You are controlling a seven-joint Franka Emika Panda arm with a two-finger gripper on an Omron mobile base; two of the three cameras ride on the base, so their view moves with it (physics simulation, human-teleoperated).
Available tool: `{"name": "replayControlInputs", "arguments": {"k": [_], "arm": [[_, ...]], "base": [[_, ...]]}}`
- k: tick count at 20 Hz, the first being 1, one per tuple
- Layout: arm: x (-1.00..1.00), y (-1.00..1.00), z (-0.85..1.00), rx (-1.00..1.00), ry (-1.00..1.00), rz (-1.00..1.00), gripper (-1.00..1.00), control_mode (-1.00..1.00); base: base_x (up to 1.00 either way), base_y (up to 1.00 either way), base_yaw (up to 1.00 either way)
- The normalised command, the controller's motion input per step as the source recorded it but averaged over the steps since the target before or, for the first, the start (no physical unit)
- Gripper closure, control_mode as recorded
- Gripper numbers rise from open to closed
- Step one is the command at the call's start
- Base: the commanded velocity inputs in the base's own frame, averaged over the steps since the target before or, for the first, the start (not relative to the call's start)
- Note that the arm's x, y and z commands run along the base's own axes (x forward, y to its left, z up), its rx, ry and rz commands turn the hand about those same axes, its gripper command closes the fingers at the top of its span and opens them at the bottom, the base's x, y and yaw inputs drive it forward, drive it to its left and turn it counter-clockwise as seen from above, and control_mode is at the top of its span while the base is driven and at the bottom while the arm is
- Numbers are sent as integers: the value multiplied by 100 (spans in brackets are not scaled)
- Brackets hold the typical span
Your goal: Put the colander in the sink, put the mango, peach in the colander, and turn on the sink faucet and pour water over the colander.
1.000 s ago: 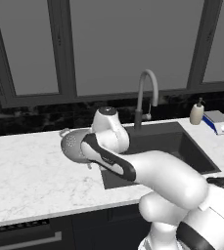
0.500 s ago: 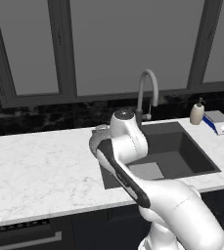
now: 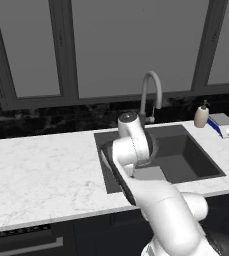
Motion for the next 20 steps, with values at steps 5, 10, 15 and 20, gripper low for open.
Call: {"name": "replayControlInputs", "arguments": {"k": [5,10,15,20], "arm": [[13,-12,-3,-5,14,-40,100,-100],[11,-8,-3,0,5,-31,100,-100],[16,-18,-9,0,0,-27,100,-100],[5,-19,-14,0,0,-27,100,-100]], "base": [[0,0,0],[0,0,0],[0,0,0],[0,0,0]]}}
